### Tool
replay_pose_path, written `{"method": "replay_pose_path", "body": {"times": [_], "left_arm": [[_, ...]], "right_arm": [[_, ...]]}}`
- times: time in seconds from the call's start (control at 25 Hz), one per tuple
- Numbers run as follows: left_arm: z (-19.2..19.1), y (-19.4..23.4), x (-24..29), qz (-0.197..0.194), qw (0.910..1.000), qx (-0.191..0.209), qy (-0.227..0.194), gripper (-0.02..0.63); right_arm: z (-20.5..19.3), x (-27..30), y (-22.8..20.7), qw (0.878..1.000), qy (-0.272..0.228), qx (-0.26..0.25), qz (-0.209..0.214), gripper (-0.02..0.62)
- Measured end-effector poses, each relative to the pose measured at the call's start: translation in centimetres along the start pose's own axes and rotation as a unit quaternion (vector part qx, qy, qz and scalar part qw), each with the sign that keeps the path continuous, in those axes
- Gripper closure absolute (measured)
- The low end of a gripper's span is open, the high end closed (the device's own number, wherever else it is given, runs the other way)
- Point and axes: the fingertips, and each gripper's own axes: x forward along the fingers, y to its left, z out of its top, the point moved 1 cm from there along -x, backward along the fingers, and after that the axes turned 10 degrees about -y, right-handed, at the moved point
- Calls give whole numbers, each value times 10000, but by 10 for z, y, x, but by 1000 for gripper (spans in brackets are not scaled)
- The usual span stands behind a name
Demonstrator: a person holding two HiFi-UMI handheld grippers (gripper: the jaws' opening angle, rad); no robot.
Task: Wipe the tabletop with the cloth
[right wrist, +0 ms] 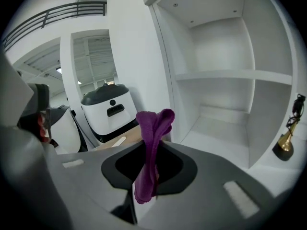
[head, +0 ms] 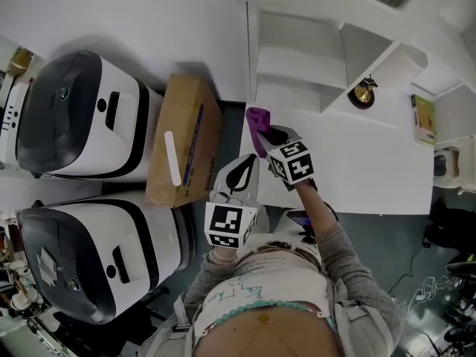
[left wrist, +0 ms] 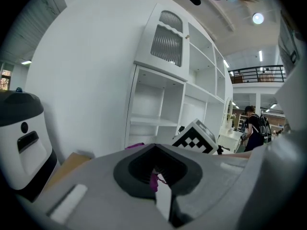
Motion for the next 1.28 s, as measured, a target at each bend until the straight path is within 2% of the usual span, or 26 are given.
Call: {"method": "replay_pose_path", "body": {"times": [0.28,0.44,0.8,1.0,1.28], "left_arm": [[-7,7,-8,13,10000,-9,90,604],[-12,14,-10,63,9999,-30,118,604],[-15,25,-9,67,9998,-42,179,604],[-20,29,-6,35,9996,-52,284,604],[-22,41,-5,111,9994,-69,310,604]], "right_arm": [[-19,36,-4,9995,280,157,-65,514],[-33,56,-10,9986,513,59,-151,512],[-64,91,-35,9931,995,-47,-623,511],[-72,108,-39,9881,1223,-480,-799,512],[-86,122,-55,9727,1397,-1325,-1292,518]]}}
